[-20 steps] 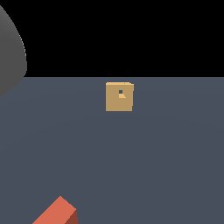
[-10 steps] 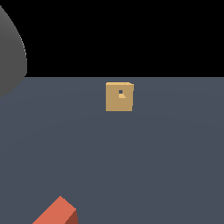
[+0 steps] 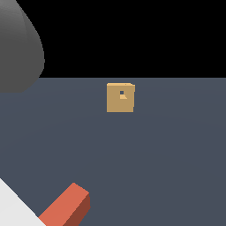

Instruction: Insert the peg into the horizontal hole in a box.

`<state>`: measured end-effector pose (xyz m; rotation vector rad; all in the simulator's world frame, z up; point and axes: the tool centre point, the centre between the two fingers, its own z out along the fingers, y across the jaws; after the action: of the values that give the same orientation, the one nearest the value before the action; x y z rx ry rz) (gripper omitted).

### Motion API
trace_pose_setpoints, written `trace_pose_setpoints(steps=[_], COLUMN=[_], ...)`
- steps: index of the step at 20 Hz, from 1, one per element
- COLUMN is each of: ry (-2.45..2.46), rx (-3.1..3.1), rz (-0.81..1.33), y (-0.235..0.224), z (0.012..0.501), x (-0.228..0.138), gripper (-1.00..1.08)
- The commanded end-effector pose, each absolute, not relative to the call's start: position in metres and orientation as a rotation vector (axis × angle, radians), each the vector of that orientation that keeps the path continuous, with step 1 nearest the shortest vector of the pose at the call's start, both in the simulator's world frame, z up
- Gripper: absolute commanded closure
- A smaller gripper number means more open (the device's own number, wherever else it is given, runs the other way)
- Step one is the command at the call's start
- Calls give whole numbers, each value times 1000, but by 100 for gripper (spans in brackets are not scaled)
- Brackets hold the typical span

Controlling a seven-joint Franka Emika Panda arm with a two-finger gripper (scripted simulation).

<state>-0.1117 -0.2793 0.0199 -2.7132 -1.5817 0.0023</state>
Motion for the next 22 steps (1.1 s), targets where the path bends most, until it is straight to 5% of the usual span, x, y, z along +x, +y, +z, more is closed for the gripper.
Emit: trace_pose_setpoints(steps=[1, 9, 22], ry=[-1612, -1765, -2096], rx=[-2697, -2600, -2343], rz=[0, 2, 2], y=[-263, -172, 56], z=[24, 40, 79], x=[-100, -46, 39], gripper=[108, 108, 108])
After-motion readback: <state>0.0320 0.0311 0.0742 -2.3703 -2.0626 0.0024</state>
